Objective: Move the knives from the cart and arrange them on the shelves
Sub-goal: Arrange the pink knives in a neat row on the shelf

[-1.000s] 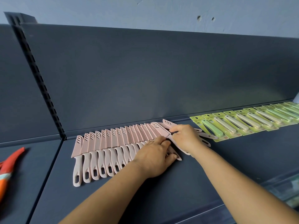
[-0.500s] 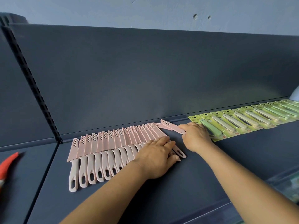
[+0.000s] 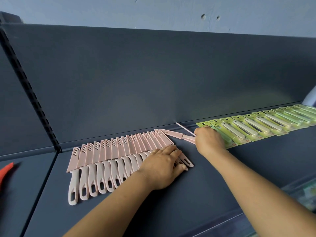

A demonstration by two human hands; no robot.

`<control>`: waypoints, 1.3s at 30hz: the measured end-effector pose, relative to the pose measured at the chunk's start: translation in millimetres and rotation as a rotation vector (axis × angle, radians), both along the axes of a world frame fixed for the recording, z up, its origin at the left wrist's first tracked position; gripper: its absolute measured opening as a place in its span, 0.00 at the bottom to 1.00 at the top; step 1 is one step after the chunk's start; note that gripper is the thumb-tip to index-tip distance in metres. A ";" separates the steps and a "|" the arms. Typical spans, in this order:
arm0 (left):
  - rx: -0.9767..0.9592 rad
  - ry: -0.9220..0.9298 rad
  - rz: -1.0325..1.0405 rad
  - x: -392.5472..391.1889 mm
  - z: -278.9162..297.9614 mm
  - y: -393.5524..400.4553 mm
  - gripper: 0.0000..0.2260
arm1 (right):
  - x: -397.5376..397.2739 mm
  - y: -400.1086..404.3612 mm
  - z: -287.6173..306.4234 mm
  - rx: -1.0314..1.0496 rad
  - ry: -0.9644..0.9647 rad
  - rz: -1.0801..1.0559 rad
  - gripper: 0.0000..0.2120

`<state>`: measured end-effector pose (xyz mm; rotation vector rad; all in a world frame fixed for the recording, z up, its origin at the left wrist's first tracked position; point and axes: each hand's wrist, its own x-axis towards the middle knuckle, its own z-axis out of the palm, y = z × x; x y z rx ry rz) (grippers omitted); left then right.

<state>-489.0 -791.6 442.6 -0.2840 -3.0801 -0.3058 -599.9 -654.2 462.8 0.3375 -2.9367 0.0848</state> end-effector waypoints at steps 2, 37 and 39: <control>-0.001 -0.007 0.002 0.1 0.3 0.1 0.25 | 2.2 0.2 1.9 -0.004 0.029 0.016 0.11; -0.057 -0.031 -0.042 -12.3 4.6 11.0 0.24 | 3.7 5.8 -2.5 0.024 -0.050 0.048 0.10; -0.053 -0.037 -0.049 -12.8 4.0 10.4 0.24 | 6.8 4.3 -0.6 -0.001 -0.054 0.055 0.10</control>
